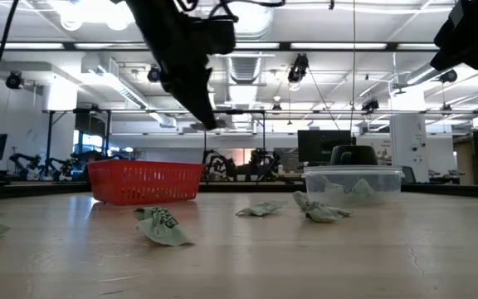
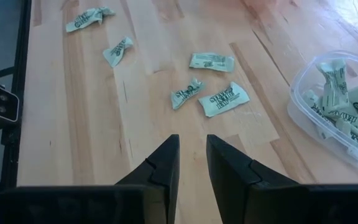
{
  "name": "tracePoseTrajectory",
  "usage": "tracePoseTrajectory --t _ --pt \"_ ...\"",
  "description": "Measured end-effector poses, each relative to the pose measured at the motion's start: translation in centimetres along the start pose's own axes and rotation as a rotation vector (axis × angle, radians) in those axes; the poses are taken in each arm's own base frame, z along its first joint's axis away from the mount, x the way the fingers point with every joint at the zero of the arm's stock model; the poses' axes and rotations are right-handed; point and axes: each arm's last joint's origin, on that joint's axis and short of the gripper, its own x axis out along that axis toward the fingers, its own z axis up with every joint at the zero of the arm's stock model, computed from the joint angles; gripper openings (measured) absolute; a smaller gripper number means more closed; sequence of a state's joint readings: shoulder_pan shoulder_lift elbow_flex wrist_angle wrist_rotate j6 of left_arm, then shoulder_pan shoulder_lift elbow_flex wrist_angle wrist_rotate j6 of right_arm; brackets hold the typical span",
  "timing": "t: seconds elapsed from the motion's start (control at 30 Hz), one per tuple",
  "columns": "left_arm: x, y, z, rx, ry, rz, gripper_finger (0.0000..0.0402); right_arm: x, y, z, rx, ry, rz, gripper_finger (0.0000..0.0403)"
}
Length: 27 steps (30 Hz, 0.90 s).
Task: Pick and place items into bin
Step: Put the stevia packet into the red bin
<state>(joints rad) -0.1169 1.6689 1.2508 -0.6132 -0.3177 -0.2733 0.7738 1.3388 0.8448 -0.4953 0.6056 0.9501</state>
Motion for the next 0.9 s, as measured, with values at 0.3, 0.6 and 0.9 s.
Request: tracePoseTrajectory --t 0.3,0.6,0.9 --pt "-1.4 1.5 -2.5 0.056 0.146 0.138 0.0002 0.0 0.0 0.0 0.001 -0.003 0.004 0.0073" --pt "-0.9 2.3 -4.6 0.044 0.205 0.178 0.0002 0.0 0.1 0.0 0.004 -0.003 0.005 0.0073" --pt "-0.5 2.6 -5.8 -0.008 0.233 0.23 0.0002 0.0 0.1 0.0 0.0 -0.004 0.005 0.0073"
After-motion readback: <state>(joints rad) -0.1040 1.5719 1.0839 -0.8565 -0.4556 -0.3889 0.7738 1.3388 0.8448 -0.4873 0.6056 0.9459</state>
